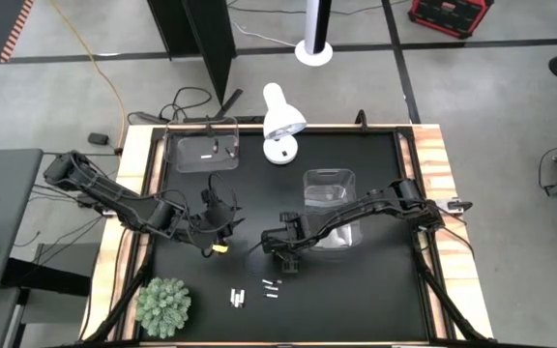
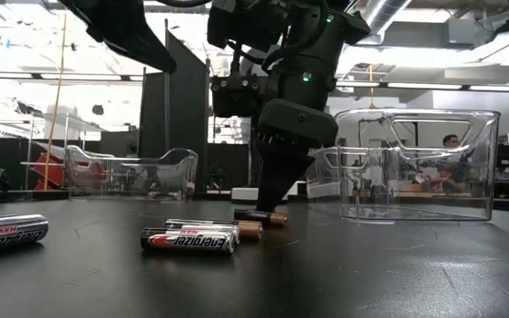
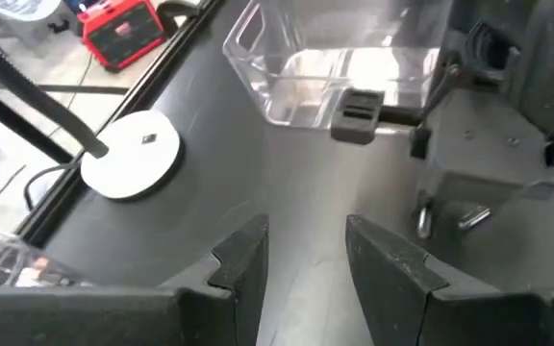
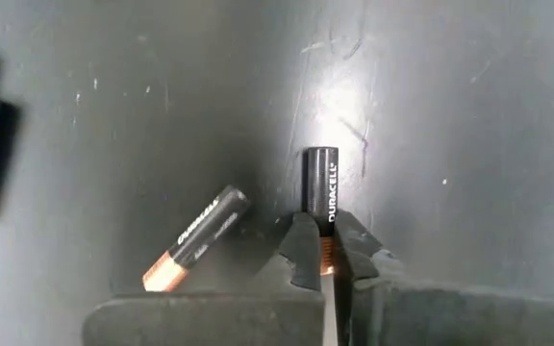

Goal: Sort batteries
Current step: Put the black battery into the top transparent bin

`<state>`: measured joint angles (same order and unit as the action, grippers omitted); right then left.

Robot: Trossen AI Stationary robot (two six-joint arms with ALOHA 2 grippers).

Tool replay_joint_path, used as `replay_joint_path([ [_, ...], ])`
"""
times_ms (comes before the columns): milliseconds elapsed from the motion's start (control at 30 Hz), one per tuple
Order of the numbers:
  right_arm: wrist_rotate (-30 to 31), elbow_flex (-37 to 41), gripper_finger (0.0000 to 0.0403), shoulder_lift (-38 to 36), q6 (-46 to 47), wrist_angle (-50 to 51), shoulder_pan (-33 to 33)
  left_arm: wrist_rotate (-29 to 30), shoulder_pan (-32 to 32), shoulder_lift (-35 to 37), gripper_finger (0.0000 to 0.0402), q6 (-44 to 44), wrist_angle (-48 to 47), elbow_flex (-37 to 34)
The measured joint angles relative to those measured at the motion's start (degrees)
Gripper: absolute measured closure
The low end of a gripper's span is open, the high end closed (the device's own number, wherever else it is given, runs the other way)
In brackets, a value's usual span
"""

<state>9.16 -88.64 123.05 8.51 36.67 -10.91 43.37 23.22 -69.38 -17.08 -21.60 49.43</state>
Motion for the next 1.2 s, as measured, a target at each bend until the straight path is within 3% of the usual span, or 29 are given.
replay_joint_path([
  [667, 1.7, 0.0, 0.0403, -5.5, -2.8, -6.9, 0.5, -2.9, -1.0, 0.0, 0.0263, -0.9, 11.3, -9.7],
  [900, 2.8, -0.1, 0.0403, -8.0, -4.3, -10.2, 0.5, -9.6, -2.3, 0.0, 0.0256, 3.6, 20.3, -13.2],
  [1200, 3.0, -1.0, 0.0403, -8.5, -6.2, -13.0, 0.9, -16.2, -2.4, -0.2, 0.0259, 9.8, 23.2, -13.4],
])
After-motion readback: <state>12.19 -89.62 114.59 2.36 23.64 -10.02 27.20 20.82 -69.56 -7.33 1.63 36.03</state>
